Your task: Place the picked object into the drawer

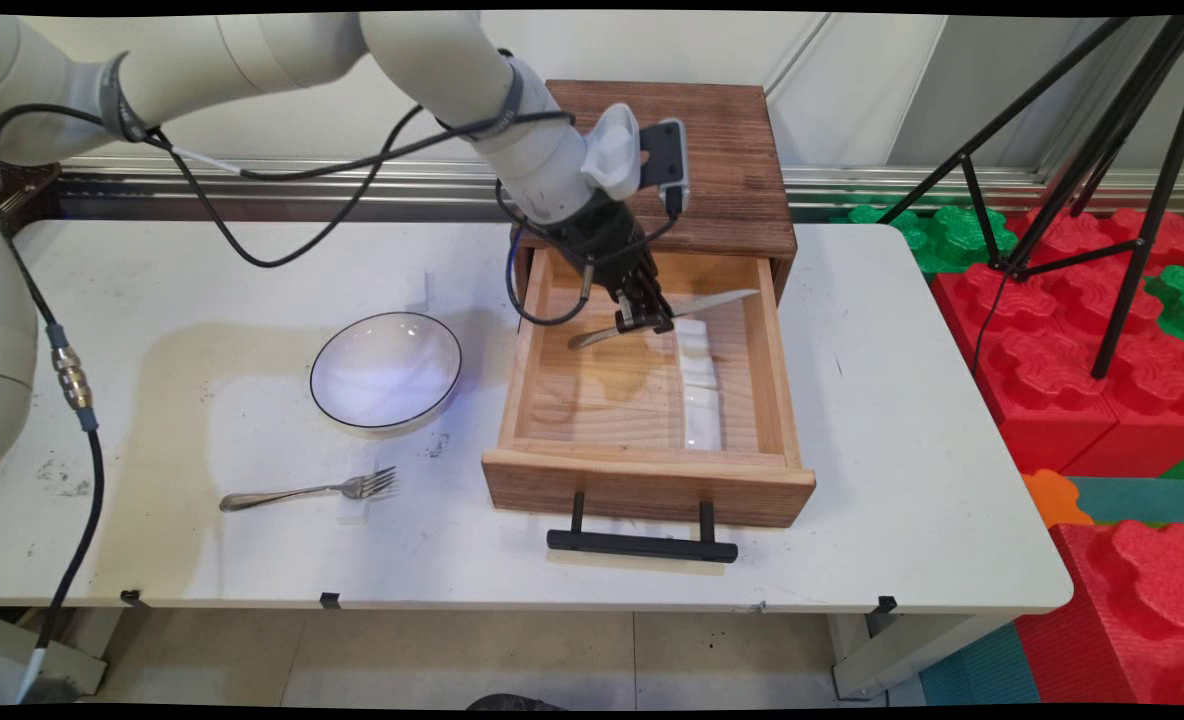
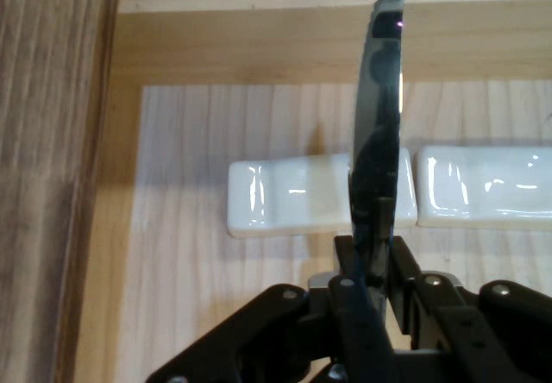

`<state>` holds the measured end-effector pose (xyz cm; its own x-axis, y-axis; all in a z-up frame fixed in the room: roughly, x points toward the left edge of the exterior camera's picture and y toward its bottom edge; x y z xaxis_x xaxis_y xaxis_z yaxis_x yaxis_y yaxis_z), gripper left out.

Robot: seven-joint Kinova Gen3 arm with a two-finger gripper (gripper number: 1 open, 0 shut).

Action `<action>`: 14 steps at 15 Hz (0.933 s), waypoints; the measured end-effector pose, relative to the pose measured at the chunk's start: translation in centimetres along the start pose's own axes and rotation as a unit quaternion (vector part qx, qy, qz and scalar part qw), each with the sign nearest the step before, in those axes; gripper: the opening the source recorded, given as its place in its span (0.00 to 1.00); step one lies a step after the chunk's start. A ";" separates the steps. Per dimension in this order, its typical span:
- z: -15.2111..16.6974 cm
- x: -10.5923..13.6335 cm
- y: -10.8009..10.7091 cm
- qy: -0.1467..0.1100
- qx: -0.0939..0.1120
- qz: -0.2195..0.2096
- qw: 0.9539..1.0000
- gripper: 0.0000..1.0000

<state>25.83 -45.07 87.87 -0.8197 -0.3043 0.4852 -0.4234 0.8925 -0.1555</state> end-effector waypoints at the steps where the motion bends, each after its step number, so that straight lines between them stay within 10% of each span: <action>1: 0.5 -0.1 -0.1 0.000 -0.001 0.000 1.000 0.00; 14: 5.5 -2.4 -0.9 -0.025 -0.015 0.004 1.000 0.00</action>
<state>26.01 -46.99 82.10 -0.8418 -0.3122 0.4403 -0.4050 0.9046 -0.1328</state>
